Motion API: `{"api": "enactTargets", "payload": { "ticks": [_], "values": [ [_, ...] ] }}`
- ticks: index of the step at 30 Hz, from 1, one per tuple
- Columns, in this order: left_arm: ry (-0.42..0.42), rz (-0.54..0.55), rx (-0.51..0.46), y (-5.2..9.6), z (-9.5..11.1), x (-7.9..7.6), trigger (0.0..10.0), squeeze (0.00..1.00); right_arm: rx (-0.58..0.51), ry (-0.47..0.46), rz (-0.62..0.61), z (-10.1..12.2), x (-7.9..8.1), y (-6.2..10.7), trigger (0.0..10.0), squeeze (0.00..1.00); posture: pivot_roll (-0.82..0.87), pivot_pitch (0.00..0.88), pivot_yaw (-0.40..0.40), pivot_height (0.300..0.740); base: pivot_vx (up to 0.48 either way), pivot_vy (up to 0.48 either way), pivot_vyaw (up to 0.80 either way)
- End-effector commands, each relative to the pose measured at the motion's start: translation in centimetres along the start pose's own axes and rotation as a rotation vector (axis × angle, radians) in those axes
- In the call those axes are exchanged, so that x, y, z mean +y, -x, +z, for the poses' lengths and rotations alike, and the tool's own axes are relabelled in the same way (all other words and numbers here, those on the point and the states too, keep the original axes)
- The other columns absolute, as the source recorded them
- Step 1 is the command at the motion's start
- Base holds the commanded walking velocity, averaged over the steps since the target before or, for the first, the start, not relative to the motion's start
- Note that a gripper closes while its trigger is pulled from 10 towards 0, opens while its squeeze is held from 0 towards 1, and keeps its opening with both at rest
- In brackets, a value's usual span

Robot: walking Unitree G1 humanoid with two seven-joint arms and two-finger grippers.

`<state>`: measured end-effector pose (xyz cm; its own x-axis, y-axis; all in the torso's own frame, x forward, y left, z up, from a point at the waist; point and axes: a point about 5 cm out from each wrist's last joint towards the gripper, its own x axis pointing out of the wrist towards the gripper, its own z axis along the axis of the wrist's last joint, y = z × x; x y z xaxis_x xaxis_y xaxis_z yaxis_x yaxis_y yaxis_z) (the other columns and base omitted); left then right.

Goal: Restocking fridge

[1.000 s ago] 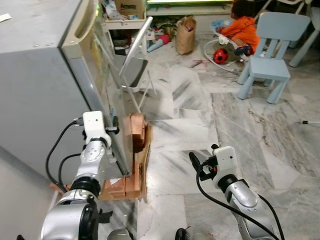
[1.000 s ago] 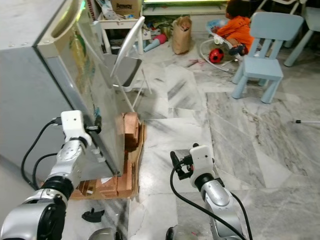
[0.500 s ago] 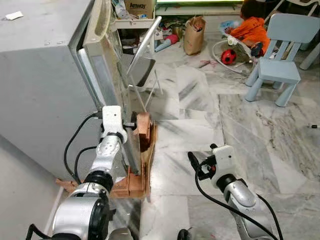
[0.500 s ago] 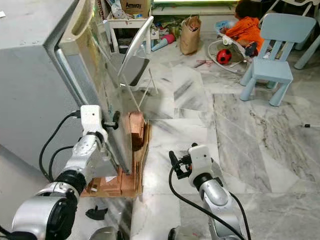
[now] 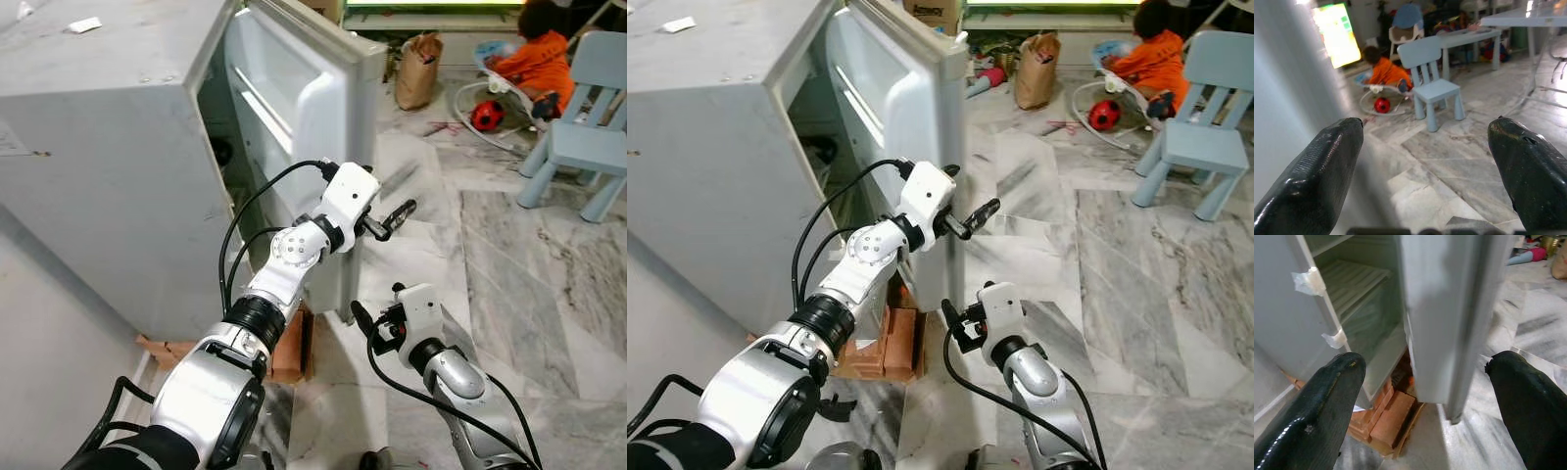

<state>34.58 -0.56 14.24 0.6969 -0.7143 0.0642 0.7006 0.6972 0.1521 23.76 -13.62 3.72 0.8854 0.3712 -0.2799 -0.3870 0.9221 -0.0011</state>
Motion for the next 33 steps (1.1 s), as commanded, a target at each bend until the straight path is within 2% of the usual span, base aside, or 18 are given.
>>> {"api": "enactTargets", "payload": {
  "ticks": [1, 4, 6, 7, 8, 9, 10, 11, 12, 13, 14, 18, 19, 25, 26, 29, 33],
  "values": [
    [0.057, -0.034, -0.097, -2.7, 2.9, -3.4, 10.0, 0.0, 0.016, -0.007, 0.015, -0.4, 0.5, 0.0, 10.0, 0.0, -0.12, 0.0, 0.074, 0.74, 0.0, 0.0, 0.0],
    [0.043, 0.06, -0.055, -1.2, 1.4, -0.8, 10.0, 0.0, 0.015, -0.012, 0.022, -0.6, 0.6, -0.1, 10.0, 0.0, -0.11, 0.0, 0.069, 0.74, 0.0, 0.0, 0.0],
    [0.042, 0.072, -0.049, -0.9, 1.1, -0.5, 10.0, 0.0, 0.014, -0.013, 0.023, -0.6, 0.7, -0.1, 10.0, 0.0, -0.11, 0.0, 0.069, 0.74, 0.0, 0.0, 0.0],
    [0.044, 0.142, -0.012, 0.7, -0.4, 1.4, 10.0, 0.0, 0.01, -0.016, 0.025, -0.6, 0.7, -0.2, 10.0, 0.0, -0.1, 0.0, 0.066, 0.74, 0.0, 0.0, 0.0],
    [0.049, 0.176, 0.006, 1.7, -1.3, 2.3, 10.0, 0.0, 0.005, -0.018, 0.03, -0.6, 0.8, -0.3, 10.0, 0.0, -0.1, 0.0, 0.063, 0.74, 0.0, 0.0, 0.0],
    [0.058, 0.206, 0.022, 2.7, -2.1, 3.0, 10.0, 0.0, 0.0, -0.021, 0.035, -0.5, 0.8, -0.4, 10.0, 0.0, -0.1, 0.0, 0.061, 0.74, 0.0, 0.0, 0.0],
    [0.058, 0.206, 0.022, 2.7, -2.1, 3.0, 10.0, 0.0, 0.0, -0.021, 0.035, -0.5, 0.8, -0.4, 10.0, 0.0, -0.1, 0.0, 0.061, 0.74, 0.0, 0.0, 0.0],
    [0.066, 0.249, 0.055, 4.4, -3.6, 3.8, 10.0, 0.0, -0.017, -0.033, 0.048, -0.3, 0.8, -0.5, 10.0, 0.0, -0.09, 0.0, 0.055, 0.74, 0.0, 0.0, 0.0],
    [0.066, 0.249, 0.055, 4.4, -3.6, 3.8, 10.0, 0.0, -0.017, -0.033, 0.048, -0.3, 0.8, -0.5, 10.0, 0.0, -0.09, 0.0, 0.055, 0.74, 0.0, 0.0, 0.0],
    [0.069, 0.277, 0.077, 5.7, -4.7, 4.1, 10.0, 0.0, -0.033, -0.031, 0.06, 0.0, 0.8, -0.6, 10.0, 0.0, -0.09, 0.0, 0.051, 0.74, 0.0, -0.446, 0.0],
    [0.069, 0.277, 0.077, 5.7, -4.7, 4.1, 10.0, 0.0, -0.033, -0.031, 0.06, 0.0, 0.8, -0.6, 10.0, 0.0, -0.09, 0.0, 0.051, 0.74, 0.0, -0.446, 0.0],
    [0.083, 0.347, 0.119, 7.9, -6.4, 4.4, 10.0, 0.0, -0.061, -0.021, 0.063, 0.7, 0.8, -0.6, 10.0, 0.0, -0.08, 0.0, 0.048, 0.74, 0.0, -0.427, -0.4],
    [0.091, 0.37, 0.124, 8.5, -6.7, 4.5, 10.0, 0.0, -0.074, -0.01, 0.057, 1.0, 0.8, -0.6, 10.0, 0.0, -0.08, 0.0, 0.048, 0.74, 0.311, -0.36, -0.8],
    [0.071, 0.417, 0.138, 9.6, -7.2, 4.9, 10.0, 0.0, -0.098, 0.001, 0.055, 1.6, 0.8, -0.7, 10.0, 0.0, -0.08, 0.0, 0.049, 0.74, 0.37, -0.298, -0.46],
    [0.071, 0.463, 0.15, 10.6, -7.5, 5.5, 10.0, 0.0, -0.107, 0.004, 0.047, 1.7, 0.8, -0.7, 10.0, 0.0, -0.08, 0.0, 0.05, 0.74, 0.409, -0.247, 0.0],
    [0.069, 0.518, 0.179, 12.4, -8.3, 6.0, 10.0, 0.0, -0.118, 0.007, 0.025, 1.9, 0.8, -0.6, 10.0, 0.0, -0.08, 0.0, 0.049, 0.74, 0.41, -0.246, 0.0],
    [0.06, 0.56, 0.232, 13.4, -9.1, 6.1, 10.0, 0.0, -0.134, 0.009, 0.01, 2.2, 0.7, -0.6, 10.0, 0.0, -0.07, 0.0, 0.047, 0.74, 0.443, -0.061, 0.0]
  ]
}}
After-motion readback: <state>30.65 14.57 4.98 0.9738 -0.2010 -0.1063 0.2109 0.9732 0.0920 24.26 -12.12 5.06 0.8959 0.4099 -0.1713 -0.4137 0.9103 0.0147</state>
